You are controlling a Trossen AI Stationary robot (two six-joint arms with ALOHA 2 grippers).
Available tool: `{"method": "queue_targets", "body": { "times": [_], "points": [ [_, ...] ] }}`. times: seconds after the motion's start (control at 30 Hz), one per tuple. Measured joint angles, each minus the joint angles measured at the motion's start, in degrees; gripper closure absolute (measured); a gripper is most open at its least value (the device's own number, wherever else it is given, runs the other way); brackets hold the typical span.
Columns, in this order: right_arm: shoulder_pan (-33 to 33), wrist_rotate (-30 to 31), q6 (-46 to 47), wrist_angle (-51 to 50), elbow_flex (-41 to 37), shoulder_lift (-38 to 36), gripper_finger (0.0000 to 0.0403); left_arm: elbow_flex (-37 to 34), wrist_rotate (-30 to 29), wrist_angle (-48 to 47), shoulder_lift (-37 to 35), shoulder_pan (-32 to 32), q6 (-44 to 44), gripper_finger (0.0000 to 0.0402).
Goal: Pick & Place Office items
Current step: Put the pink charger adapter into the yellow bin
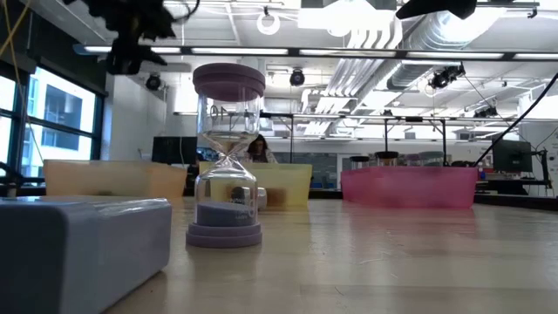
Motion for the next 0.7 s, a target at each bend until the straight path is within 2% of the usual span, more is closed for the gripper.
{"method": "queue_targets", "body": {
  "times": [0.33, 0.47, 0.7],
  "points": [
    [0.99, -3.93, 0.0, 0.02, 0.0, 0.16, 0.0126, 0.0, -16.85, 5.93, -0.41, -29.13, -4.85, 0.0195],
    [1.47, -4.22, 0.0, 0.01, 0.0, 1.31, 0.0126, 0.0, -22.76, 6.66, 1.89, -39.78, -8.61, 0.0195],
    [1.72, -6.35, 0.0, 1.06, 0.02, 4.77, 0.0126, 0.0, -28.22, 11.35, 10.55, -54.13, -11.18, 0.0195]
  ]
}}
